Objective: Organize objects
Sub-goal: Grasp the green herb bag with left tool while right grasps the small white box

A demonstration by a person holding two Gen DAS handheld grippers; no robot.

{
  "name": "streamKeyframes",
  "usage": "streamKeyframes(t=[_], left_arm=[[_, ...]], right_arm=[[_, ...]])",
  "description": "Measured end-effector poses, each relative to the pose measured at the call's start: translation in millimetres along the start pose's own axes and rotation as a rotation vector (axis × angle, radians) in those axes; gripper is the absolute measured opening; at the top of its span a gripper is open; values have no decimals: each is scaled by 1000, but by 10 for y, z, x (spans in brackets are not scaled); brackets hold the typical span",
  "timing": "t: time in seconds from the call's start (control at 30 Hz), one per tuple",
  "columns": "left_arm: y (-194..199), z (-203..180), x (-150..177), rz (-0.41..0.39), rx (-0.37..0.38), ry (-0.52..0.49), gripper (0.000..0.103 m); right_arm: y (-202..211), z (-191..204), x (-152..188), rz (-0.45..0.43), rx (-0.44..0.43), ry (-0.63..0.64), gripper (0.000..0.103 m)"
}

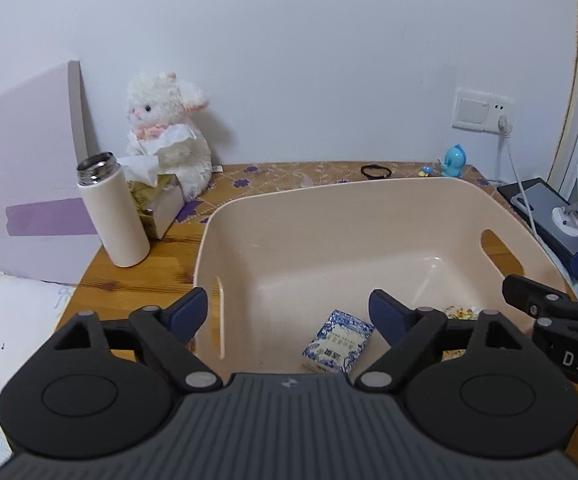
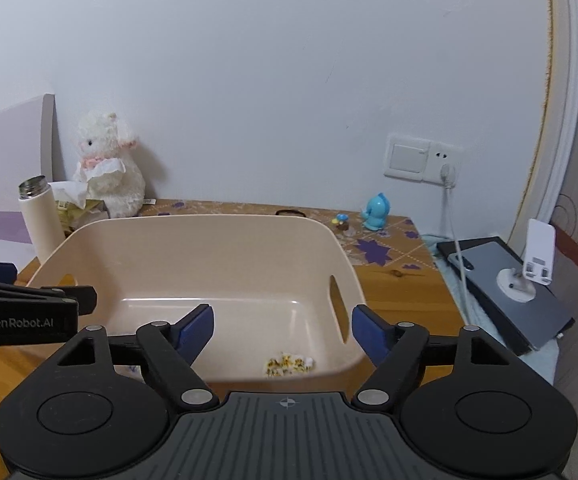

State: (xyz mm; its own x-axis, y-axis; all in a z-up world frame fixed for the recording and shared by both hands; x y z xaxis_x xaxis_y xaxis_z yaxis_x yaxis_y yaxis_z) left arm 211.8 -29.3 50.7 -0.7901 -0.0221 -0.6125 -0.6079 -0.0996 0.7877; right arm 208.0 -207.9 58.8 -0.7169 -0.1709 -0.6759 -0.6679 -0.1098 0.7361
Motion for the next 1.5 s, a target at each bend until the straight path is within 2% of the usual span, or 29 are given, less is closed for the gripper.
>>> streamKeyframes(t=[0.23,0.5,0.8,1.07,1.3,1.5], left_arm=[[244,-60,253,3,4,-14,90],[287,-190,593,44,31,-35,91],[16,-223,997,158,51,-48,91],[-288,-231,1225,243,80,-22,90],[-514,-284,1301,274,101,-20,90],[-623,-280,1286,290,162,-22,90]], right_arm=[[230,-122,265,9,18,13,85],[292,-273,595,60,43,26,87],[118,-407,963,151,39,11,89],[-68,-390,1102,194,33,26,89],[-302,-355,1111,206,28,39,88],[-558,-373,1101,207,43,23,83]])
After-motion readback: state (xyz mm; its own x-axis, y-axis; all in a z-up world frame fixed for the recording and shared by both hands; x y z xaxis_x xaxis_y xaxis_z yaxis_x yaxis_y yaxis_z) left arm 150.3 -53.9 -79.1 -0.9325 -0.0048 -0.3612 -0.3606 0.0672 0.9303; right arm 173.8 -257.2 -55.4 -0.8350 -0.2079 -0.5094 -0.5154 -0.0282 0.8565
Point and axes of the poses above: each gripper's, at about its wrist camera, not at the fingertips, and y roughly against the way its jaws point, z to its left, x to its underside, the point moved 6 cm from there along -y, roughly the way its jaws point, and after that the axes turned 15 degrees about z, right-handed, at the moved point
